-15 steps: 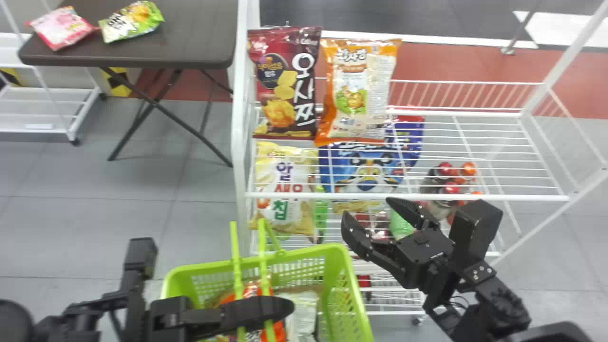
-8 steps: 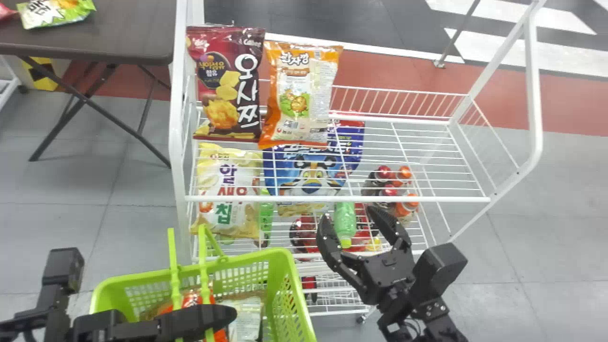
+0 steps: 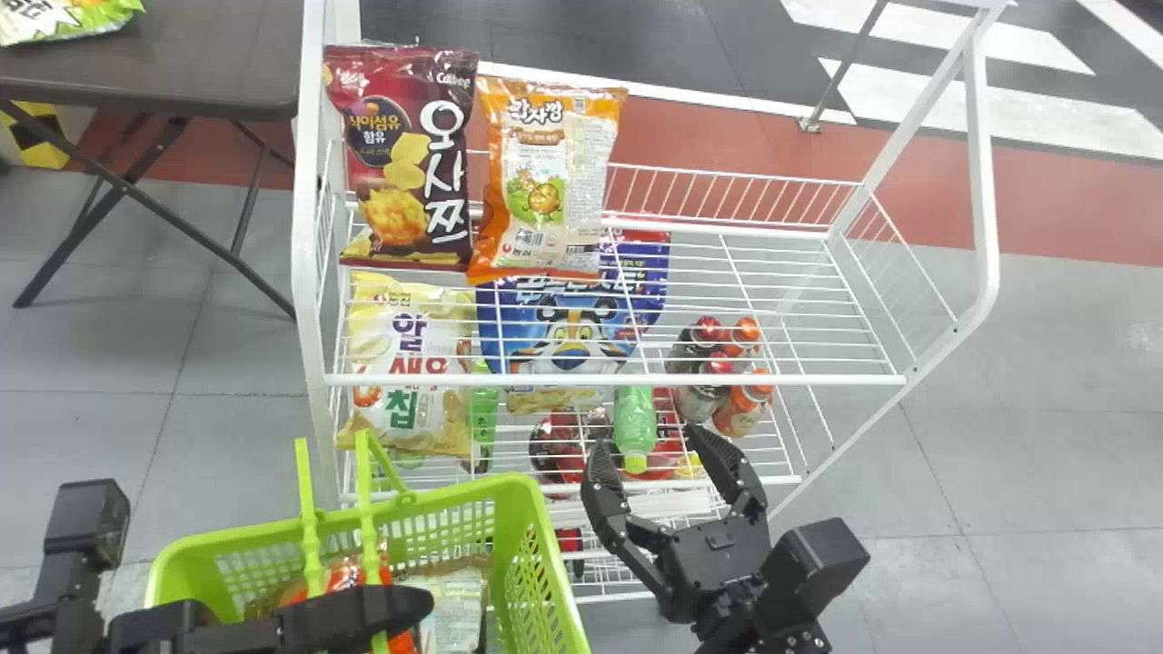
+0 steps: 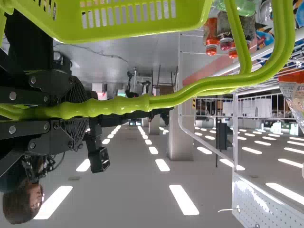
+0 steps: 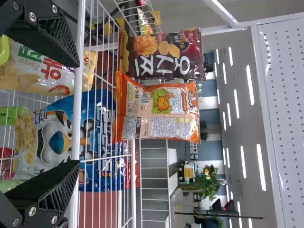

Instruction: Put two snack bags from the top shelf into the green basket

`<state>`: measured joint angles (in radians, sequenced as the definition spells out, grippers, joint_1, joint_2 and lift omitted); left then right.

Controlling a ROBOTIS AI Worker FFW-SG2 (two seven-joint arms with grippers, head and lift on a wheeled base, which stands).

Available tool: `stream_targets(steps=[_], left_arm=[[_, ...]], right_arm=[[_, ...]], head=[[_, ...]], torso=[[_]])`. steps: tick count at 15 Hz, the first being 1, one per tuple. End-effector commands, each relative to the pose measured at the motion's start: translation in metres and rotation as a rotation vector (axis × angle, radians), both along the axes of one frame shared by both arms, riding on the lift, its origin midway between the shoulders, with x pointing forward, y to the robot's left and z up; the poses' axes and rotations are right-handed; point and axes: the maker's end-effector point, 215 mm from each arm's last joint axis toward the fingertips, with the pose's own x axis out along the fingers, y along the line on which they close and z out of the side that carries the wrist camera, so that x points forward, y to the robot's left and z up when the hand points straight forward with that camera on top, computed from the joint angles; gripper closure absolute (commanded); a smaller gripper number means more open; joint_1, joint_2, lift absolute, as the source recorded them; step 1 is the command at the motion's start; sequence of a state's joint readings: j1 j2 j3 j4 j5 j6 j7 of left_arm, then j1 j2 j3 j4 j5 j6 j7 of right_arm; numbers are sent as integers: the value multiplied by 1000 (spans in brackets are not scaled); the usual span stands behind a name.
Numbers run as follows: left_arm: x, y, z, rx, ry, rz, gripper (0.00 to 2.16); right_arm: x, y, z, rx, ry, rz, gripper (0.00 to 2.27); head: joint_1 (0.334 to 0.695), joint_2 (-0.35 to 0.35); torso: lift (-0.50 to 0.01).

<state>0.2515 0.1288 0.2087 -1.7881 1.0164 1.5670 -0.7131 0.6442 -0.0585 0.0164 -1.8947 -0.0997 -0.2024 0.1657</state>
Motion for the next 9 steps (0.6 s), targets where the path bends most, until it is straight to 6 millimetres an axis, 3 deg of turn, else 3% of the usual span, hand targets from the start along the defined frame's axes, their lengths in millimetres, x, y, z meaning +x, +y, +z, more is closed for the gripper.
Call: stream_targets(steps=[1,9], left_arm=[[-3,3,-1,-1,7,5,2145],[-1,3,-1,8,4,5,2145]], right_arm=[[-2,0,4,2,-13,-3,87],[-4,-8,5,14,-19,-29,87]], head=[[695,-265],[695,-274]], torso=[[-1],[-1]])
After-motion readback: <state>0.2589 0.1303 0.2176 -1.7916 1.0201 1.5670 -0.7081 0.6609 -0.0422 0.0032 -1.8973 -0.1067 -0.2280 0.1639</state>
